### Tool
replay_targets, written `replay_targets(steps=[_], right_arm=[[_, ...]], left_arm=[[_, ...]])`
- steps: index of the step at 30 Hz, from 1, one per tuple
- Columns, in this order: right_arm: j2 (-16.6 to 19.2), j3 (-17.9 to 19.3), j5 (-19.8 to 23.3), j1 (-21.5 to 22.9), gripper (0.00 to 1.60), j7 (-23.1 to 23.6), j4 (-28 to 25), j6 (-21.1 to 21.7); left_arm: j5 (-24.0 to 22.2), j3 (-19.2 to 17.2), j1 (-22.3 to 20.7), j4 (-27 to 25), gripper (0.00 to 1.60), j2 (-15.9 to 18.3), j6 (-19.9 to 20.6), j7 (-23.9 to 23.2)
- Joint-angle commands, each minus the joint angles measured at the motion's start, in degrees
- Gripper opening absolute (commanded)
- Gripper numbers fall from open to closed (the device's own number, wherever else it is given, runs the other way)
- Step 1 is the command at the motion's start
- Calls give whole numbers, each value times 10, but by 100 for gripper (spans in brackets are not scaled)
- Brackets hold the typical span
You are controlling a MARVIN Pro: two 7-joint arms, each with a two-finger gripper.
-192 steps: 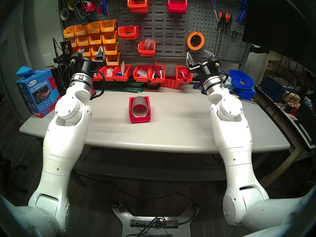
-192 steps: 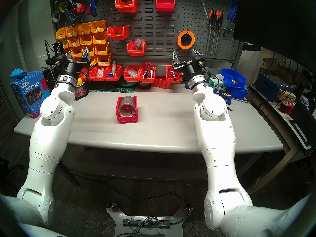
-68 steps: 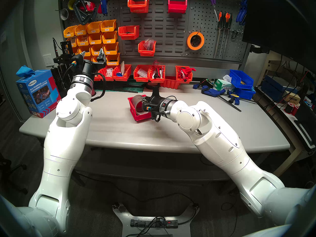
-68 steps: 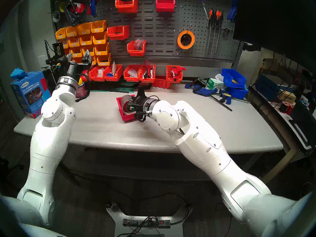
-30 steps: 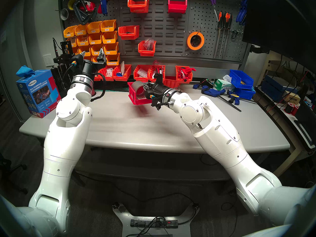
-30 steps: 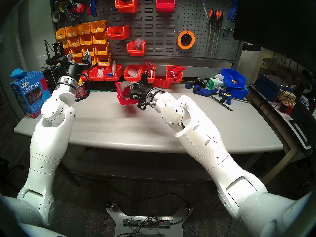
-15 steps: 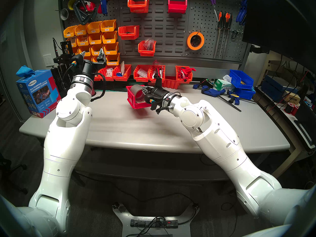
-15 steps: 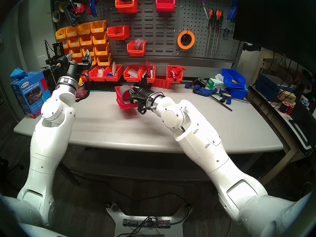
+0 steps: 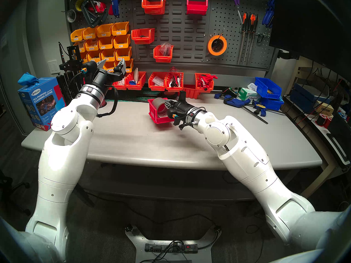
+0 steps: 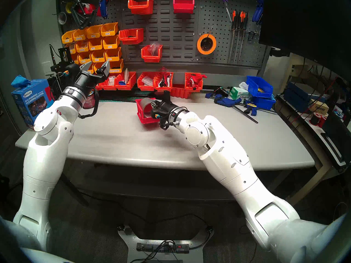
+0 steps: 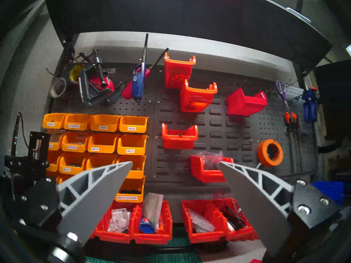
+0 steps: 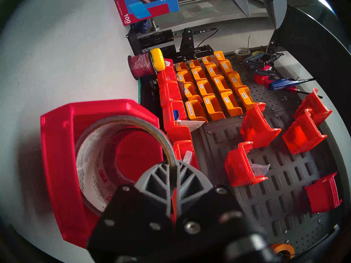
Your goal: Take out tools from the storage box
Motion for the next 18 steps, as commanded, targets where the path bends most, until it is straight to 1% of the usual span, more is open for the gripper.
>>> replay_targets(steps=[1,2,3,4,5,6,9,10,13,14,16,17,18], right_arm=[[-5,11,-4,7,0,-25,2,-3],[-5,11,-5,8,0,-27,4,-4],[-5,12,-6,9,0,-28,6,-5],[-5,13,-7,10,0,-30,8,-6],[-6,13,-8,10,0,-33,11,-7],[-7,14,-9,11,0,-35,14,-8],[-11,16,-13,14,0,-42,21,-10],[-12,17,-14,16,0,-44,23,-11],[-16,18,-17,18,0,-49,29,-13],[-17,19,-18,19,0,-51,31,-14],[-19,19,-20,20,0,-54,34,-14],[-20,20,-20,20,0,-56,35,-14],[-22,20,-21,21,0,-58,37,-15]], left_arm=[[-35,-26,39,-34,160,47,67,-40],[-41,-26,43,-37,160,53,77,-37],[-44,-29,45,-41,160,54,95,-40],[-56,-24,49,-42,160,64,94,-34],[-60,-29,50,-47,160,62,118,-35],[-68,-24,54,-48,160,70,118,-32],[-84,-25,60,-60,160,71,164,-28],[-92,-21,64,-62,160,75,169,-21],[-102,-18,67,-74,160,71,211,-10],[-105,-15,71,-79,160,73,219,-9],[-109,-15,75,-89,160,68,251,-2],[-112,-13,79,-93,160,69,252,2],[-112,-14,81,-99,160,65,270,2]])
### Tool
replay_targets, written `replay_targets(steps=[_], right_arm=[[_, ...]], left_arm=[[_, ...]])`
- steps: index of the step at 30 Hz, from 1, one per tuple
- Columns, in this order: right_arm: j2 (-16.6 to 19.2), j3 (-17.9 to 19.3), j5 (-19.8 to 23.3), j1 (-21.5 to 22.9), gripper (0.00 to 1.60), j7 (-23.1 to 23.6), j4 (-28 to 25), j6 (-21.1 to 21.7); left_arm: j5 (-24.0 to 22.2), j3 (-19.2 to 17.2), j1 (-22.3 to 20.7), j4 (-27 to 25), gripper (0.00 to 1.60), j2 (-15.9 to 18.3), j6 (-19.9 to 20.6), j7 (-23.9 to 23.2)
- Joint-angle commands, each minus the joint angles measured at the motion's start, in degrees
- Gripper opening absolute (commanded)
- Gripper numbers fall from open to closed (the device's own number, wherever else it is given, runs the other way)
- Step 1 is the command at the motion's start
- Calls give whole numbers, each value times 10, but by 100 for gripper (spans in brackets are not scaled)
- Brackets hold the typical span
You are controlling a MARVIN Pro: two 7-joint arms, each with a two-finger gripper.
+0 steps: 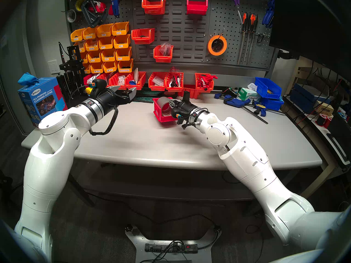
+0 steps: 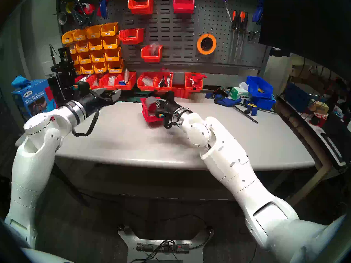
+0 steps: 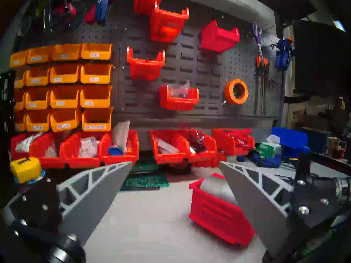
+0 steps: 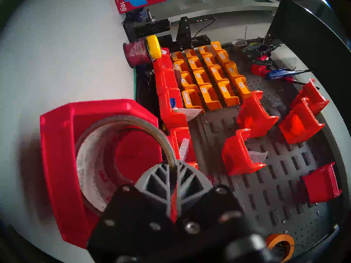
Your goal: Take out tools from the storage box
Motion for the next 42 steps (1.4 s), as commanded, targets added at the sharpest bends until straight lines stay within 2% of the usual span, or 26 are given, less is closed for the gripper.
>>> replay_targets(steps=[1,9,11,13,15,16,17,19,22,23,24,25,26,27,31,37,42], right_arm=[[-14,8,-5,19,0,-25,2,-2],[-23,11,-7,25,0,-28,8,-4],[-26,13,-7,28,0,-28,8,-4],[-27,14,-7,28,0,-27,8,-4],[-29,16,-6,28,0,-26,8,-3],[-29,16,-6,28,0,-26,8,-3],[-30,17,-5,28,0,-24,8,-4],[-30,18,-5,27,0,-24,7,-4],[-30,20,-3,24,0,-21,3,-4],[-29,21,-3,24,0,-21,2,-4],[-29,22,-2,23,0,-19,0,-5],[-29,22,-2,22,0,-18,-2,-5],[-28,23,-1,21,0,-17,-5,-6],[-27,24,0,20,0,-16,-7,-6],[-22,28,5,14,0,-10,-19,-6],[-13,34,15,-2,0,2,-45,-4],[-8,36,23,-13,0,12,-61,-2]], left_arm=[[-19,4,17,-40,160,1,60,18],[-10,31,27,-57,160,-7,47,14],[12,50,36,-65,160,-5,17,11],[17,56,38,-66,160,-6,11,13],[45,76,43,-68,160,-6,-20,15],[45,76,43,-68,160,-6,-20,15],[64,89,46,-66,160,-6,-41,16],[72,92,46,-65,160,-10,-43,16],[102,110,49,-60,160,-10,-79,20],[111,111,48,-60,160,-16,-72,19],[120,120,50,-56,160,-11,-93,23],[131,120,49,-57,160,-20,-82,22],[137,129,50,-53,160,-16,-104,29],[145,133,50,-51,160,-18,-108,33],[181,156,42,-37,160,-31,-125,59],[229,195,8,0,160,-61,-149,101],[244,209,-10,20,160,-75,-159,117]])
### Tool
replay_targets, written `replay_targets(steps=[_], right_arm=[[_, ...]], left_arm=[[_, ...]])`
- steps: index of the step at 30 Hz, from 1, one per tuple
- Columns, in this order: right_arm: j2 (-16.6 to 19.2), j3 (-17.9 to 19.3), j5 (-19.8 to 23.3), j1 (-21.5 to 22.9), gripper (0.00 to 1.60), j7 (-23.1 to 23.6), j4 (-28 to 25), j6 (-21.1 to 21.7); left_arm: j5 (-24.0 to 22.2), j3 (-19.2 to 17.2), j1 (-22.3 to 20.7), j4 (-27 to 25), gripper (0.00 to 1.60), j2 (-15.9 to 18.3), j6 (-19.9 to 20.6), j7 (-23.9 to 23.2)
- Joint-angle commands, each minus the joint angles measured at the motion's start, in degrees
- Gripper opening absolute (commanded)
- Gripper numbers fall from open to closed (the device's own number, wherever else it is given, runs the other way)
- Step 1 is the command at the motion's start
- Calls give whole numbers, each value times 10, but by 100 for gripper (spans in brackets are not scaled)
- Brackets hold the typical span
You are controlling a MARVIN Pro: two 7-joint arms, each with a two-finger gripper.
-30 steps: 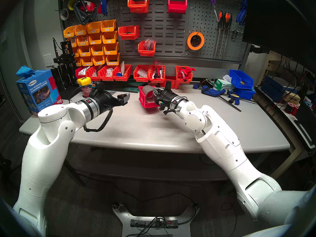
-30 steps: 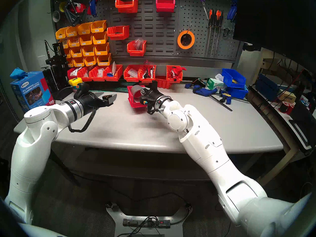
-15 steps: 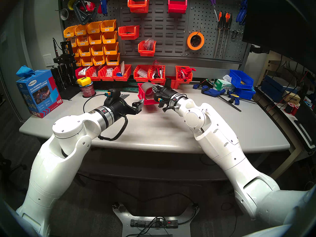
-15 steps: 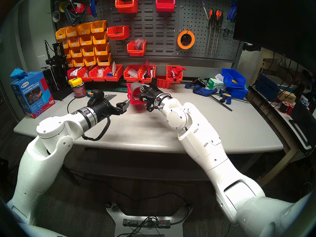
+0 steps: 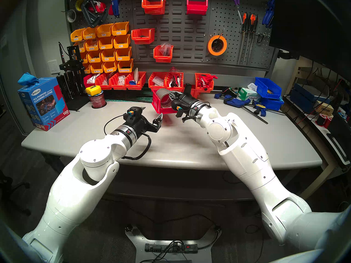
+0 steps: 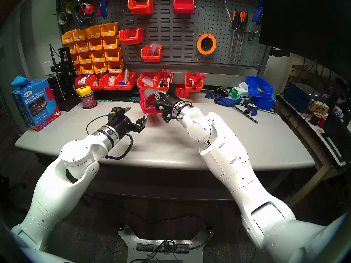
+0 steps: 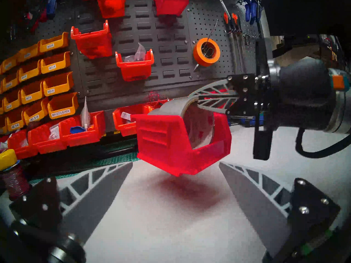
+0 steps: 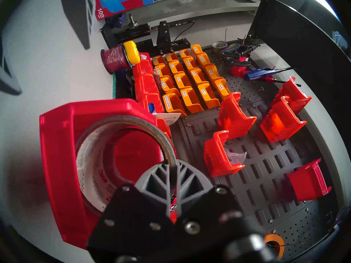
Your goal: Take out tools from the storage box
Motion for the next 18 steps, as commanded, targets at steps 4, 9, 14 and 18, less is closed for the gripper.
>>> replay_targets(steps=[4,9,14,18], right_arm=[[9,8,14,-17,0,15,-45,9],[9,9,18,-21,0,18,-47,8],[9,10,20,-18,0,17,-45,5],[8,11,22,-13,0,16,-43,4]], left_arm=[[23,15,-45,18,160,-36,-28,30],[15,15,-49,19,160,-44,-18,40],[17,20,-52,23,160,-51,-4,51],[11,23,-57,27,160,-60,18,57]])
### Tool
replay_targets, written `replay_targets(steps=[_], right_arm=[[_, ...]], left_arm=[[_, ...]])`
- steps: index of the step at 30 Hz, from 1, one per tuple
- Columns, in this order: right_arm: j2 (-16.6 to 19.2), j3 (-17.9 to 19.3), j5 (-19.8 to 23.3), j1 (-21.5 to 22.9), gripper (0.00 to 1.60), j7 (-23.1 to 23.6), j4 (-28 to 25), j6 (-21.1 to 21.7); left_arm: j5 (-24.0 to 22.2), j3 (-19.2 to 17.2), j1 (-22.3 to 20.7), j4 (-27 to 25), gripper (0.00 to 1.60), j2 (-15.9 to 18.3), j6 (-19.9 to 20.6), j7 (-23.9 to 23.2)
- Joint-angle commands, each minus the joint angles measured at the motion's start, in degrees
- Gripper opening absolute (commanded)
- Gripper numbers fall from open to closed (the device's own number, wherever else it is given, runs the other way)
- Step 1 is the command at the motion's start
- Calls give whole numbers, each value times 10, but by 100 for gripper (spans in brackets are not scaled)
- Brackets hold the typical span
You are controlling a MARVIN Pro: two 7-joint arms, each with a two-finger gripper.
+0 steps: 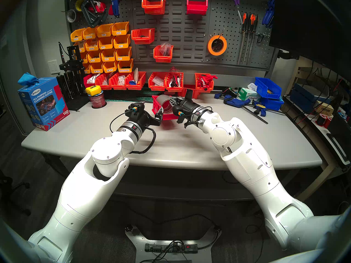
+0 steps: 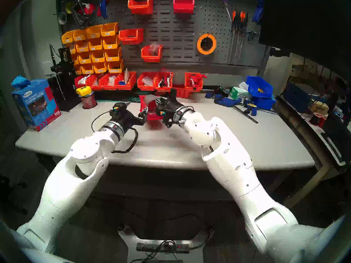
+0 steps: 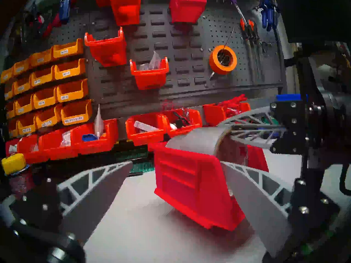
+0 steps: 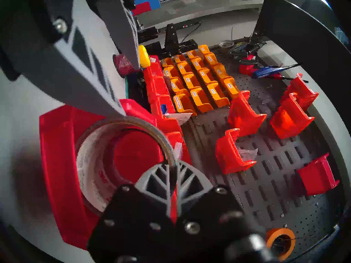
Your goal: Take out tools from the storage box
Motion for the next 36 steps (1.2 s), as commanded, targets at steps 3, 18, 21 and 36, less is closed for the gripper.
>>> replay_targets(steps=[3,18,21,36], right_arm=[[-5,7,2,18,0,-8,-13,-7],[-5,15,2,19,0,-8,-12,-11],[-4,16,2,17,0,-7,-13,-12],[-4,28,16,35,0,12,-17,-24]], left_arm=[[-17,4,-25,2,160,-27,51,14],[-30,9,-19,8,0,-43,72,31],[-28,9,-19,10,0,-42,66,33],[-34,11,-18,15,0,-48,82,34]])
